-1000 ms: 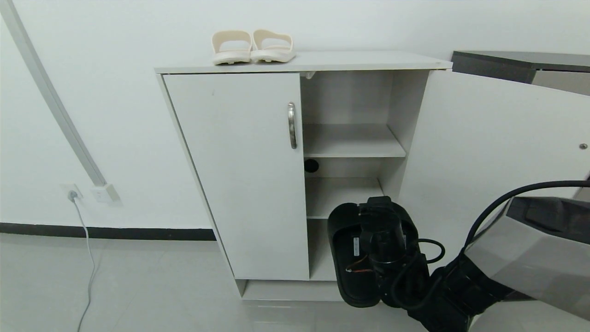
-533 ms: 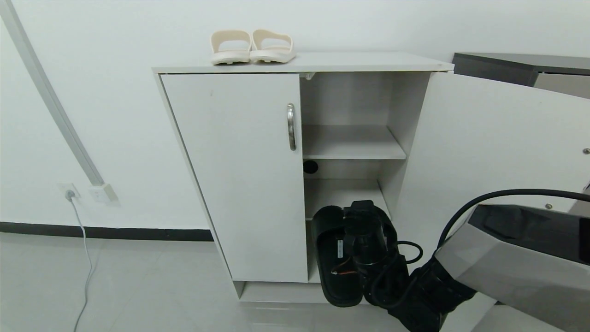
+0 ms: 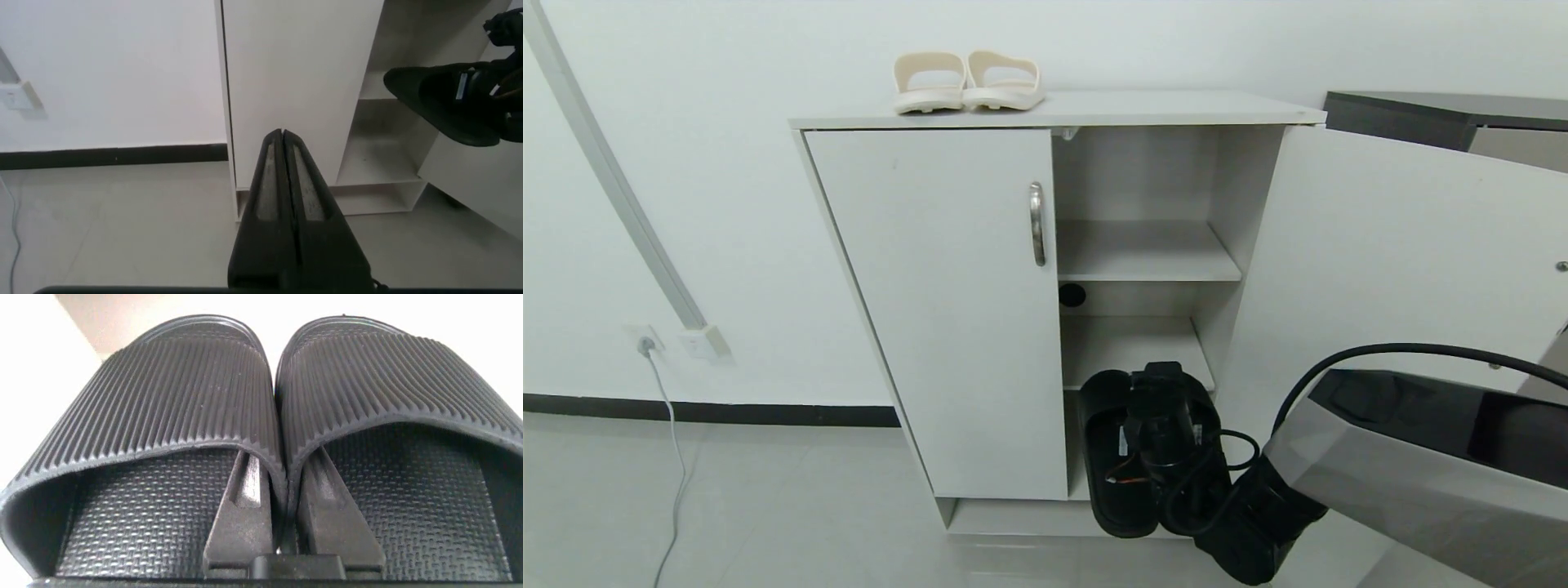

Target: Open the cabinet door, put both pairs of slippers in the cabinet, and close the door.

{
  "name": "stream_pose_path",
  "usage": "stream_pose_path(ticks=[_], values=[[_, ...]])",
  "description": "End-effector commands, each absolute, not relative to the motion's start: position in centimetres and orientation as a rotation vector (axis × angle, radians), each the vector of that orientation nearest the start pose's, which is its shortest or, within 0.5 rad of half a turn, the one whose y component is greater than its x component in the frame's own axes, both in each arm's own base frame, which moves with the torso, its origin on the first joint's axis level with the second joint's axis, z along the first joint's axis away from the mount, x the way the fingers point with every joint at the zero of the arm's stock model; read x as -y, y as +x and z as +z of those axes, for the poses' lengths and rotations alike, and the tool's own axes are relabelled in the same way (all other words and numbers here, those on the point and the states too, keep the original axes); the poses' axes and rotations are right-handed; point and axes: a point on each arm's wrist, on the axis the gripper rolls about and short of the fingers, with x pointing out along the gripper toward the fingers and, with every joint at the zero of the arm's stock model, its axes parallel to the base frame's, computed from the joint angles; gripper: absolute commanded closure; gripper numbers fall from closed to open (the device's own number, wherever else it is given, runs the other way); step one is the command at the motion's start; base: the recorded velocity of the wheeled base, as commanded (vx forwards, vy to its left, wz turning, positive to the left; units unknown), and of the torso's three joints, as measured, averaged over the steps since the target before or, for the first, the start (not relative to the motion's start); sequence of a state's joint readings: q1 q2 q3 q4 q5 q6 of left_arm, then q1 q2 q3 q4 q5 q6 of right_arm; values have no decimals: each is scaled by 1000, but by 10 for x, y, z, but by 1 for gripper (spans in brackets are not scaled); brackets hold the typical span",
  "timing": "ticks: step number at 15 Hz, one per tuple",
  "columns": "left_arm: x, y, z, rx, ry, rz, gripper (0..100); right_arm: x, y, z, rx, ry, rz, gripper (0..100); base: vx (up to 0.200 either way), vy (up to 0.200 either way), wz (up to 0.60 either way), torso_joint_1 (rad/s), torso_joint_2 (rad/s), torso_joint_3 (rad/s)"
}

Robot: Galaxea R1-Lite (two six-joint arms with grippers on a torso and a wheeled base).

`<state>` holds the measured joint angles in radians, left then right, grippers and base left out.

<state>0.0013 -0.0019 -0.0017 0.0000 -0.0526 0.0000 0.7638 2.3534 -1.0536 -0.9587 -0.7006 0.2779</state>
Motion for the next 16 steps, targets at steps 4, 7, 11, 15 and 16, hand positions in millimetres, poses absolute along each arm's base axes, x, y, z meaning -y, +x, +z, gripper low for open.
stream_pose_path(ticks=[4,7,11,15,16], values=[[1,-23,76,0,0,-52,100,-282,318,18,-287,26,27,100,0,0,0,1,1,-44],[1,-23,76,0,0,-52,100,-282,318,13,-294,20,26,100,0,0,0,6,4,-176],[1,-23,76,2,0,-52,100,-283,319,17,-256,45,22,100,0,0,0,2,5,-198],[1,-23,76,2,0,-52,100,-277,321,25,-131,44,30,100,0,0,0,2,1,-48],[1,-23,76,2,0,-52,100,-277,321,26,-123,43,31,100,0,0,0,0,0,0]])
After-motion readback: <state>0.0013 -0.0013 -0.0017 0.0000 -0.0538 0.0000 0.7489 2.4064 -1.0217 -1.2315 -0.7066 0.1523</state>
